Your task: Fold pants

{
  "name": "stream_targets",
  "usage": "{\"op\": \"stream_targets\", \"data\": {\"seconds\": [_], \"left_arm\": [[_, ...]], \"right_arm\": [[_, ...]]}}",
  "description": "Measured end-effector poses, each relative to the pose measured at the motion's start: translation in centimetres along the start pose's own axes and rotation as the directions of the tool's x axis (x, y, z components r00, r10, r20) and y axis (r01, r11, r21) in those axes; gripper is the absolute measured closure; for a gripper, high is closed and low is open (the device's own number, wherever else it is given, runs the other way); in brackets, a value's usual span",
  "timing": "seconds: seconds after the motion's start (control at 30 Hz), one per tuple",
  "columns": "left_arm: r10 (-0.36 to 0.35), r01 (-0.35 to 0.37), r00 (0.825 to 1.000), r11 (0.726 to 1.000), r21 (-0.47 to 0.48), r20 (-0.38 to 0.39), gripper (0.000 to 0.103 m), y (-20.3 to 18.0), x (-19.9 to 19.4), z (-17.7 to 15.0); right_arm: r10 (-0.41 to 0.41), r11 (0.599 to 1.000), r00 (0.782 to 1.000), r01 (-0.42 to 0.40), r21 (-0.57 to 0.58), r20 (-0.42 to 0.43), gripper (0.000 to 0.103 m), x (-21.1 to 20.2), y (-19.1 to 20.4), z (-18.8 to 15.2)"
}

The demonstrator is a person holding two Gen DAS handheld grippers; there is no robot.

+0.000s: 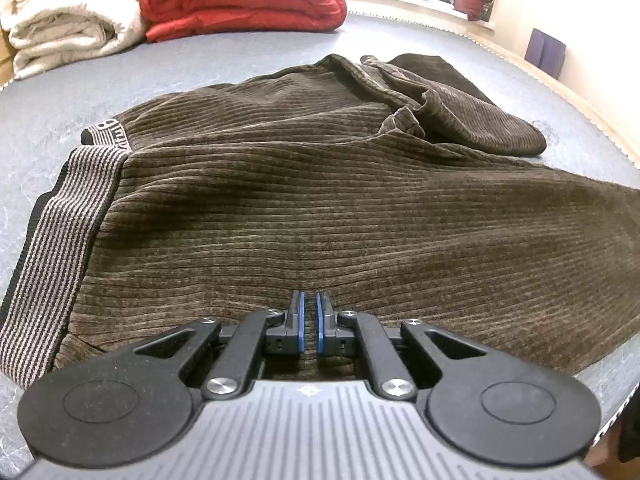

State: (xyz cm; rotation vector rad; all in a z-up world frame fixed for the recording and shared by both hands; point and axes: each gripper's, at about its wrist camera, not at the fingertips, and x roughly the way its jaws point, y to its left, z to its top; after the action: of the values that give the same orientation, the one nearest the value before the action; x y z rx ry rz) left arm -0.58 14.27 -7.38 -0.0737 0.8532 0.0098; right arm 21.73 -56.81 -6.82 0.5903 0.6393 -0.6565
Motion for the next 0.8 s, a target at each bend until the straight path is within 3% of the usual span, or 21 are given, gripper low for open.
{"op": "stream_targets", "data": {"seconds": [0.03,0.1,0.13,0.17,0.23,0.27,0.33,0.4,0.5,0.6,0.67,0.73,0.8], "left_arm": [[-0.011,0.011,1.0,1.0,-0.013,-0.006,0.092,0.2,-0.1,0.3],[-0.029,0.029,1.0,0.999,-0.044,0.013,0.069,0.5,-0.7,0.7],[-0.03,0.032,0.999,0.998,-0.058,0.034,0.066,0.7,-1.1,0.8],[-0.033,0.036,0.999,0.997,-0.067,0.039,0.065,0.8,-1.3,1.0],[-0.001,-0.002,0.997,0.999,-0.05,-0.075,0.067,0.7,0.2,0.9],[0.003,-0.004,0.997,1.0,-0.015,-0.073,0.066,0.4,0.2,0.9],[-0.003,0.006,0.993,1.0,0.021,-0.122,0.066,0.2,-0.1,2.0],[-0.033,0.031,0.996,0.999,-0.026,-0.088,0.066,1.6,-1.8,3.3],[-0.004,0.005,1.0,0.998,-0.063,0.013,0.063,4.7,-4.8,4.7],[0.061,-0.058,0.997,0.996,-0.065,0.038,0.052,8.4,-6.0,5.3],[0.084,-0.084,0.996,0.993,-0.086,-0.002,0.047,10.8,-5.7,5.3],[0.037,-0.043,0.998,0.986,-0.163,-0.041,0.041,12.8,-5.2,5.5],[0.006,-0.016,0.998,0.984,-0.179,-0.056,0.024,13.5,-4.8,5.7]], "right_arm": [[0.037,0.999,0.998,-0.037,0.01,-0.056,0.099,-0.1,-0.7,0.2],[0.054,0.998,0.996,-0.056,-0.017,-0.067,0.099,-0.7,-1.3,-0.2],[0.058,0.997,0.996,-0.061,-0.045,-0.065,0.095,-1.4,-1.2,-0.3],[0.065,0.995,0.996,-0.07,-0.068,-0.063,0.088,-2.3,-1.3,-0.3],[0.092,0.99,0.994,-0.098,-0.1,-0.058,0.077,-4.3,-1.7,-0.6],[0.104,0.988,0.993,-0.109,-0.109,-0.056,0.073,-5.4,-1.8,-0.9],[0.125,0.986,0.99,-0.131,-0.103,-0.062,0.071,-7.8,-2.0,-1.5],[0.152,0.982,0.986,-0.159,-0.103,-0.073,0.07,-9.9,-1.9,-2.0],[0.22,0.957,0.974,-0.227,-0.181,-0.06,0.07,-14.1,-0.9,-3.2],[0.311,0.894,0.949,-0.313,-0.32,-0.058,0.065,-19.0,1.8,-5.9],[0.367,0.828,0.925,-0.372,-0.42,-0.095,0.065,-21.9,4.3,-8.6],[0.419,0.733,0.895,-0.434,-0.524,-0.154,0.065,-24.4,7.2,-12.2],[0.457,0.618,0.861,-0.487,-0.617,-0.223,0.065,-26.9,10.3,-16.8]]}}
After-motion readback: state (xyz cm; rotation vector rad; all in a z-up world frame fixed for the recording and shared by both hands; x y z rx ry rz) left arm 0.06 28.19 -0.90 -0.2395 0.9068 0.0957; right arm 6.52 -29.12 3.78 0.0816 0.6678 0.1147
